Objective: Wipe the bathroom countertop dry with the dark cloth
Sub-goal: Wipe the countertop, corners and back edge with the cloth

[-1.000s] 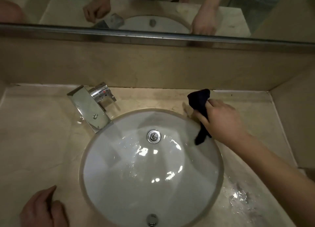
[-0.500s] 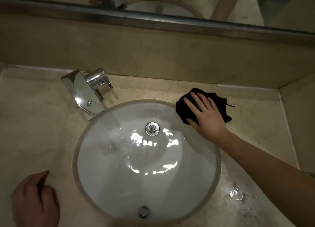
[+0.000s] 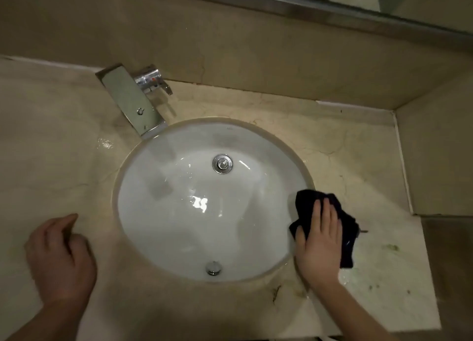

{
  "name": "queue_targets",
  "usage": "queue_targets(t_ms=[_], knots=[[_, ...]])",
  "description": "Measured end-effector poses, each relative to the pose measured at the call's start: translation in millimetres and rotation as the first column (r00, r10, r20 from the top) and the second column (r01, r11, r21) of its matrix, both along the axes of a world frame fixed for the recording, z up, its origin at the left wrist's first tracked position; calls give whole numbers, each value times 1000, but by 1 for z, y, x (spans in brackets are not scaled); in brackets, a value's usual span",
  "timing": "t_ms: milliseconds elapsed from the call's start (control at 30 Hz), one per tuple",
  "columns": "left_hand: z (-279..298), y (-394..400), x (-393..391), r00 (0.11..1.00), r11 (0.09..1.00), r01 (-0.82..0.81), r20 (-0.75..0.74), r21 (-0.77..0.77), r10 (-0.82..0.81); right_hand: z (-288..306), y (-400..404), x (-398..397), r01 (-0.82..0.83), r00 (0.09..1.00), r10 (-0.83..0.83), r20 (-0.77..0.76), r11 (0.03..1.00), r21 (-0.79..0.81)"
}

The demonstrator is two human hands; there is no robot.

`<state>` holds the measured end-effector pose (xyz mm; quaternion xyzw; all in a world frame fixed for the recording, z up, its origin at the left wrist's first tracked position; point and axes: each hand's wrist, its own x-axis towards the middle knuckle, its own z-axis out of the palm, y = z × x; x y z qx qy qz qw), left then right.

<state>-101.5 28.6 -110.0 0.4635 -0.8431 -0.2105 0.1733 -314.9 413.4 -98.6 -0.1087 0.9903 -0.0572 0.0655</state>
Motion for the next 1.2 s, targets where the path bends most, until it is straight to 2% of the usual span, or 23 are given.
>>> queue_targets(t_ms=[100,167,267,400,500,633,733,833,900,967,1033,1133,1200], knots=[[2,1,1,1000,1000,7,-16,6,-7,0,-20,60,-27,998,26,53,999,21],[3,0,3,999,1000,20,-29,1,-20,1,-25,68,-112,990,110,94,993,21],[3,-1,3,998,999,42,-44,-1,-42,7,2,31,-315,940,317,128,949,-36],[3,-1,5,998,999,50,-47,13,-49,23,33,-47,-548,830,542,133,837,7],[1,-3,6,997,998,67,-38,-18,-68,24,30,-40,-526,837,529,144,848,-55],[0,-3,6,997,997,67,-33,-41,-68,21,7,57,-427,889,439,134,898,-111],[2,-2,4,997,997,63,-34,-41,-64,15,-50,137,-406,903,409,136,913,-48],[2,-1,4,998,997,60,-29,-45,-61,10,-108,179,-413,892,408,193,911,-21],[1,-2,5,998,997,62,-23,-52,-63,8,-111,175,-492,856,489,171,870,-26],[0,-2,5,998,997,53,-24,-50,-54,6,-85,154,-599,789,602,123,798,-71],[1,-2,5,999,998,46,-27,-38,-47,8,-49,126,-639,760,644,86,765,-78],[1,-2,4,998,998,47,-26,-42,-49,15,-19,105,-587,797,592,116,806,-80],[0,-1,5,999,998,43,-19,-37,-44,11,-31,123,-503,854,506,118,862,-57]])
